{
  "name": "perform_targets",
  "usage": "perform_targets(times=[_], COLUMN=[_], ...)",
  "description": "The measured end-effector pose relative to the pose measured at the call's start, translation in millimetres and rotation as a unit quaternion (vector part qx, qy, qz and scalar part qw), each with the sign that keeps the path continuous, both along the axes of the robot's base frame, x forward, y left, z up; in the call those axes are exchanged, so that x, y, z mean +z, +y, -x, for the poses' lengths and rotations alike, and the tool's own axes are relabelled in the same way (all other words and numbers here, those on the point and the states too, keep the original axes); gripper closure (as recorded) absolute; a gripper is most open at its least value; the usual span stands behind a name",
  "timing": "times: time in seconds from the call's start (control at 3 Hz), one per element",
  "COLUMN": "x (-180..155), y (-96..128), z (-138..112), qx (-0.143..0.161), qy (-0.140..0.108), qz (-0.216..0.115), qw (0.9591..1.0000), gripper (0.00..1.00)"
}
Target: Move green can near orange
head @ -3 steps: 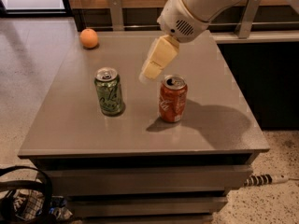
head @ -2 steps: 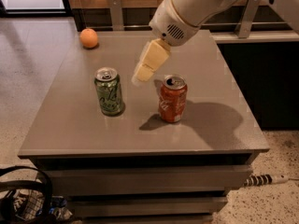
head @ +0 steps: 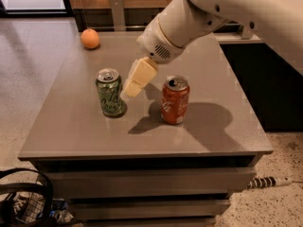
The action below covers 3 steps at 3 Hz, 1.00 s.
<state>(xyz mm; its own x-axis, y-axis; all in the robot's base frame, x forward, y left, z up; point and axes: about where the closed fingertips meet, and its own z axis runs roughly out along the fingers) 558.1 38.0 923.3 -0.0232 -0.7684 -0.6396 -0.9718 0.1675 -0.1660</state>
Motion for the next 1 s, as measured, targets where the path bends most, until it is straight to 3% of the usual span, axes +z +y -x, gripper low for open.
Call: perform_targets(times=[0.67,1.0], x=[-42,-53], y=[28,38], z=[-1,-1], qx=[0.031,0.045], qy=[0.02,0.023], qz=[-0.042,-0.064], qw=[0.9985,0.9967], gripper=[0.0,0.19])
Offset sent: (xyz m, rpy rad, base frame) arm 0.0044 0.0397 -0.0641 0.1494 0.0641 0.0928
